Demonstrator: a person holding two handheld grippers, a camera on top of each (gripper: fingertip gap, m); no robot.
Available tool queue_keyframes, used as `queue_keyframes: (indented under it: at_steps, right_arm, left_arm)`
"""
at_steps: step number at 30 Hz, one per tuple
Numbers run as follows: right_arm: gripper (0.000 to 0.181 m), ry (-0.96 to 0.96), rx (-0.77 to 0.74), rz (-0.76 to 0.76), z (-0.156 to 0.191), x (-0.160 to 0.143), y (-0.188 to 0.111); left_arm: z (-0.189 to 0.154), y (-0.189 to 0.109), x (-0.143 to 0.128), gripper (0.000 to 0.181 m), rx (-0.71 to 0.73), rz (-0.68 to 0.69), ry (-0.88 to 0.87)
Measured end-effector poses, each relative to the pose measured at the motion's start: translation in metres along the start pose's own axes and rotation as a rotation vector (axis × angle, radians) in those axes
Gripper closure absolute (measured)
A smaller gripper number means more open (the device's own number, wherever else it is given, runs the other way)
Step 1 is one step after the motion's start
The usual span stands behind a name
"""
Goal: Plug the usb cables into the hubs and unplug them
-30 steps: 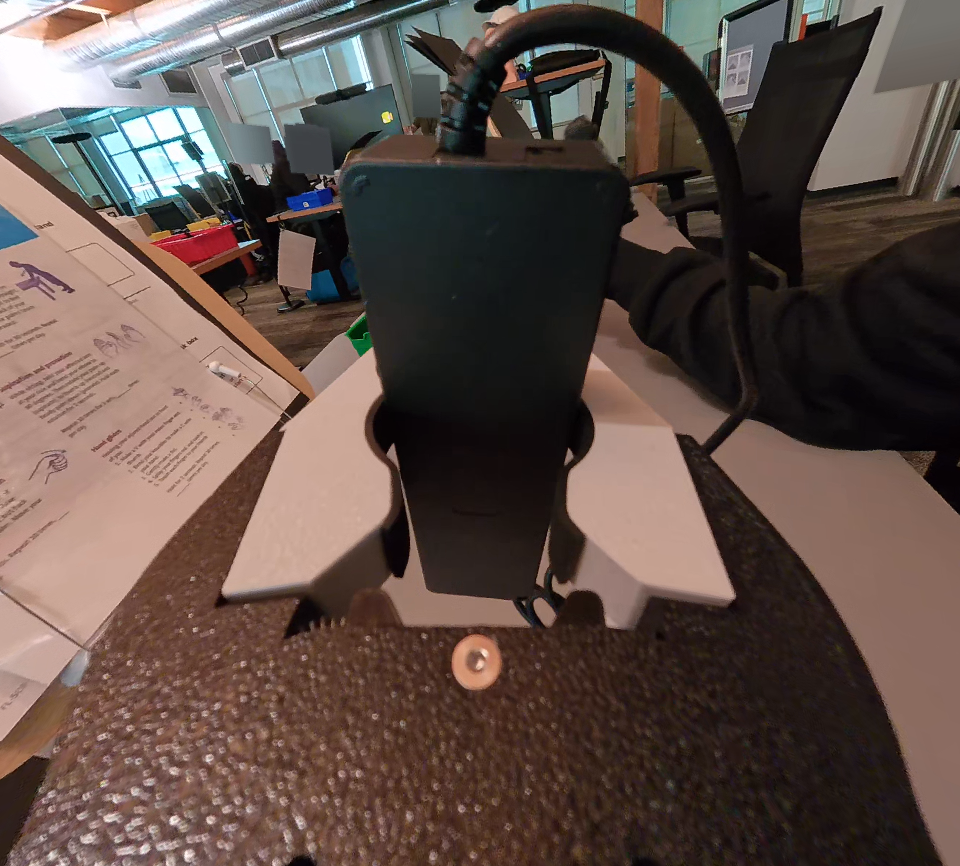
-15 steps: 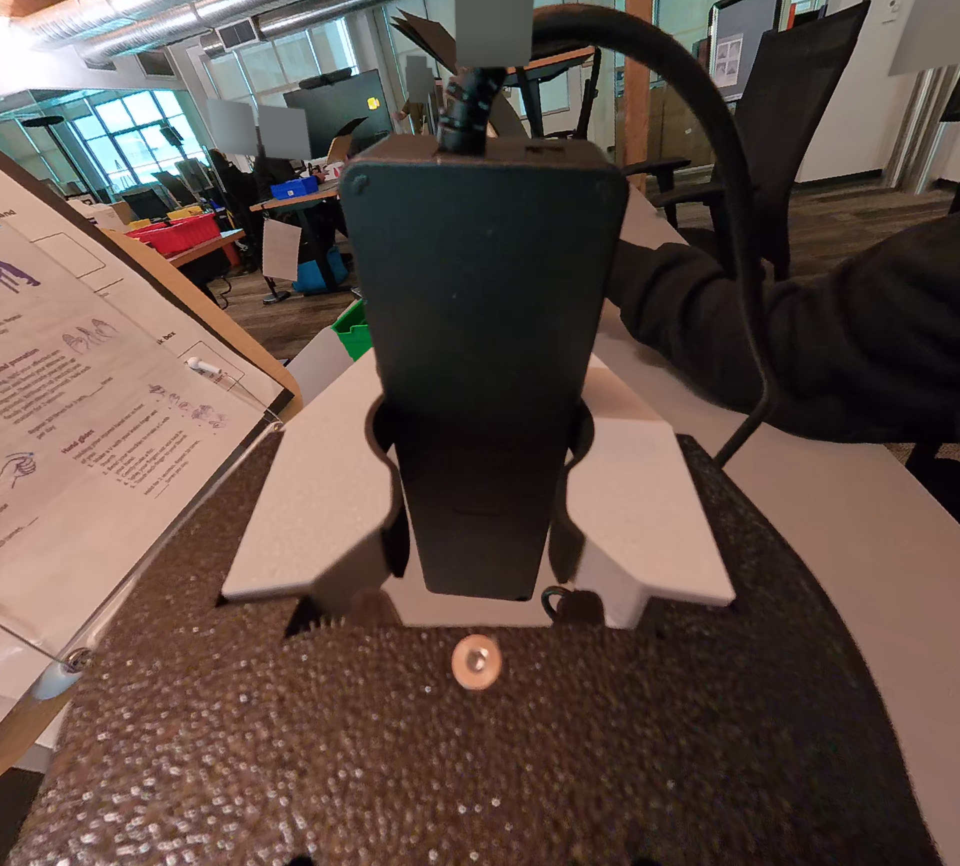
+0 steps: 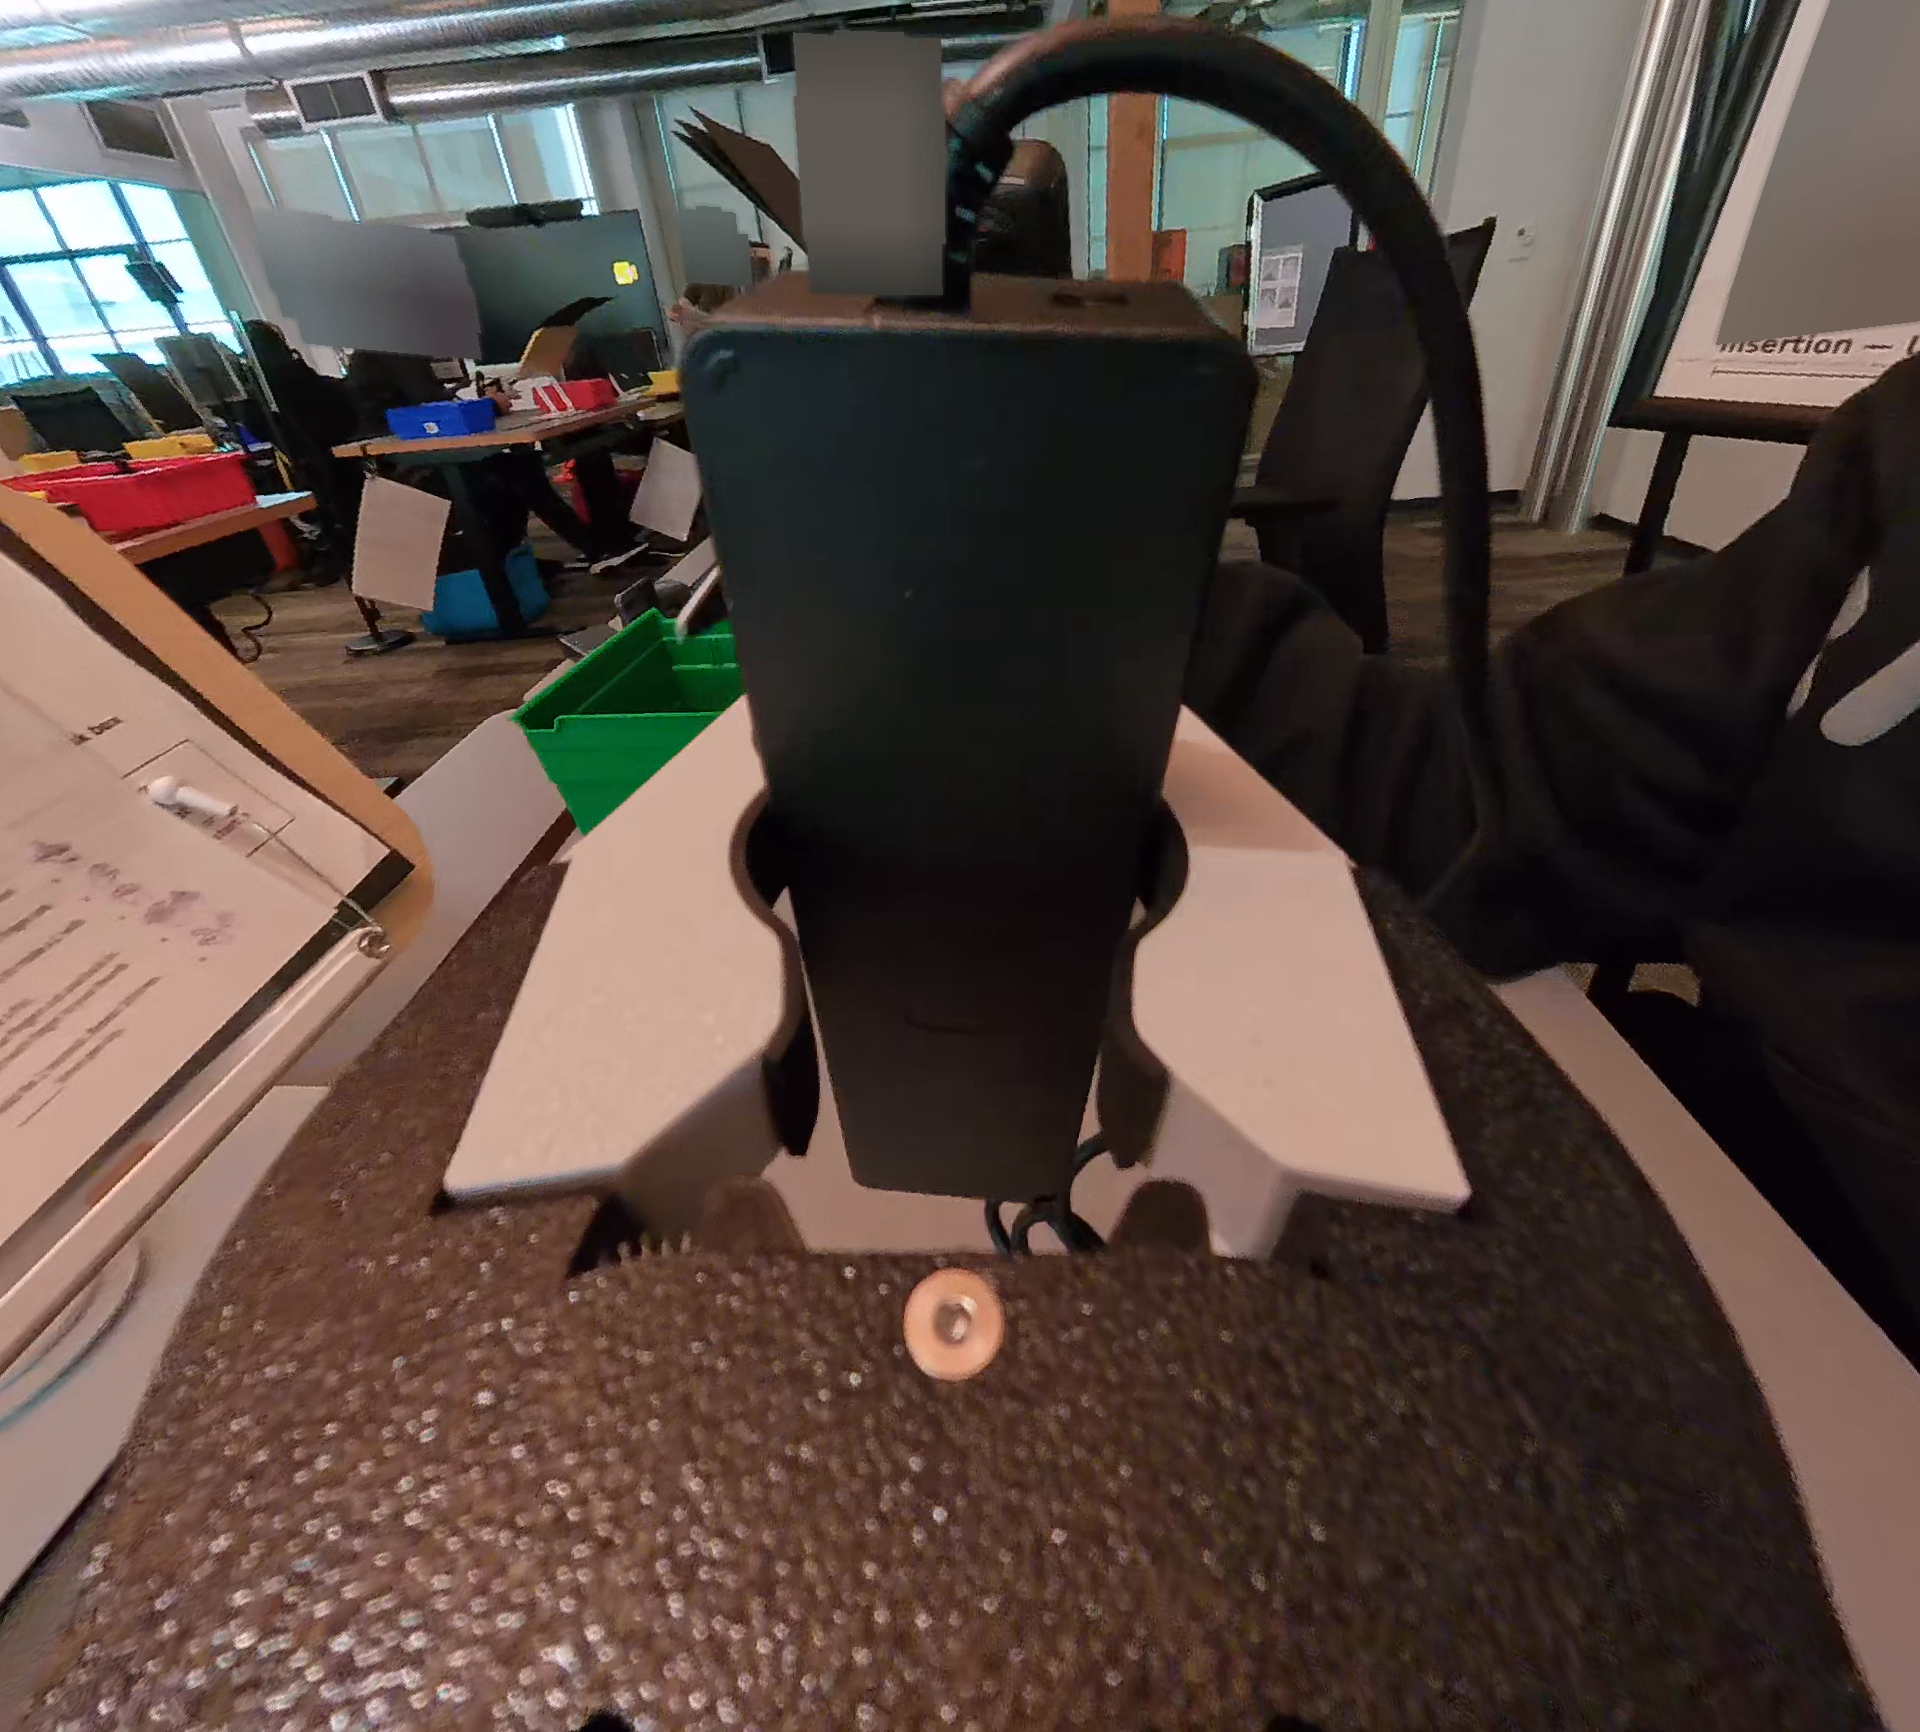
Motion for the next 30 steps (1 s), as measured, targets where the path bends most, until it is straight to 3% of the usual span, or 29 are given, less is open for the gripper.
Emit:
queue_keyframes:
  at_steps: [4,8,13,24,30]
  right_arm:
    - [0.092,-0.023,0.189,0.011,0.054,-0.002,0.063]
    - [0.102,-0.068,0.178,-0.040,0.075,-0.002,0.086]
    - [0.130,-0.112,0.201,-0.091,0.084,-0.001,0.089]
    - [0.131,-0.138,0.191,-0.088,0.082,-0.002,0.092]
    - [0.130,-0.050,0.104,-0.164,0.055,0.008,0.078]
  left_arm:
    - [0.000,0.005,-0.001,0.119,0.027,0.043,0.011]
    - [0.001,0.005,-0.002,0.119,0.046,0.059,0.010]
    - [0.004,0.003,-0.004,0.119,0.057,0.055,-0.002]
    - [0.004,0.002,-0.003,0.117,0.094,0.090,0.016]
    - [0.005,-0.010,0.010,0.099,0.200,0.041,0.062]
Point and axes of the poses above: each gripper's, where its closed fingertips meet, y out along the fingers, x out of its top, z = x × y across the jaws, the point moved 7 cm from there along -y, back along the fingers, and after that the axes turned 13 degrees about -x, right-handed, at the moved point
